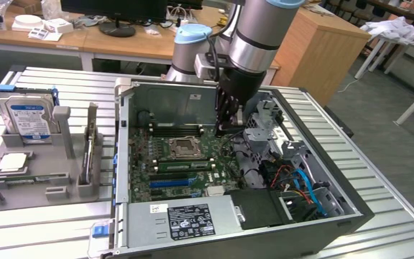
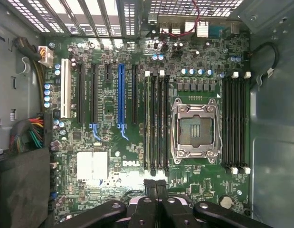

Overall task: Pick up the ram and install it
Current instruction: 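Press down the ram until it locks into place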

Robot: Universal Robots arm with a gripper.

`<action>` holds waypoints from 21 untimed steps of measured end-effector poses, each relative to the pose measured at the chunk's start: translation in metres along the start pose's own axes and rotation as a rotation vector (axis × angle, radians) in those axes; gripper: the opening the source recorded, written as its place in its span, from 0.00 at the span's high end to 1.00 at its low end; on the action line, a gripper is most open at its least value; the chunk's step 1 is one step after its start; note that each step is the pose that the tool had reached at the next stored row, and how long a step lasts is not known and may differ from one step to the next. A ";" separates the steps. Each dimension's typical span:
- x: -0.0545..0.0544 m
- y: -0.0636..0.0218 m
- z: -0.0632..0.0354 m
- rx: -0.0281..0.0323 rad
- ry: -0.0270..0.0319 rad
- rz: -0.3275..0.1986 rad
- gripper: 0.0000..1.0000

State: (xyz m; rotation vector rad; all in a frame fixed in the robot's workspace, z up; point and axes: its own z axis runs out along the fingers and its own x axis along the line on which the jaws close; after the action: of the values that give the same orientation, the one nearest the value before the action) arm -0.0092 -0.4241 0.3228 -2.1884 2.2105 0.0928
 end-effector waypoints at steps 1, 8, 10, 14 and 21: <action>0.000 0.0000 0.0002 0.0000 0.0000 0.000 0.89; 0.000 0.0000 0.0016 0.0001 -0.0001 0.000 0.89; 0.000 0.0000 0.0021 0.0000 -0.0001 0.000 0.89; 0.000 -0.0001 0.0035 0.0001 -0.0001 0.000 0.89; 0.000 -0.0001 0.0059 0.0000 0.0000 0.000 0.89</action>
State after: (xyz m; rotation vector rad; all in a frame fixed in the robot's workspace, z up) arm -0.0092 -0.4241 0.3169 -2.1883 2.2106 0.0929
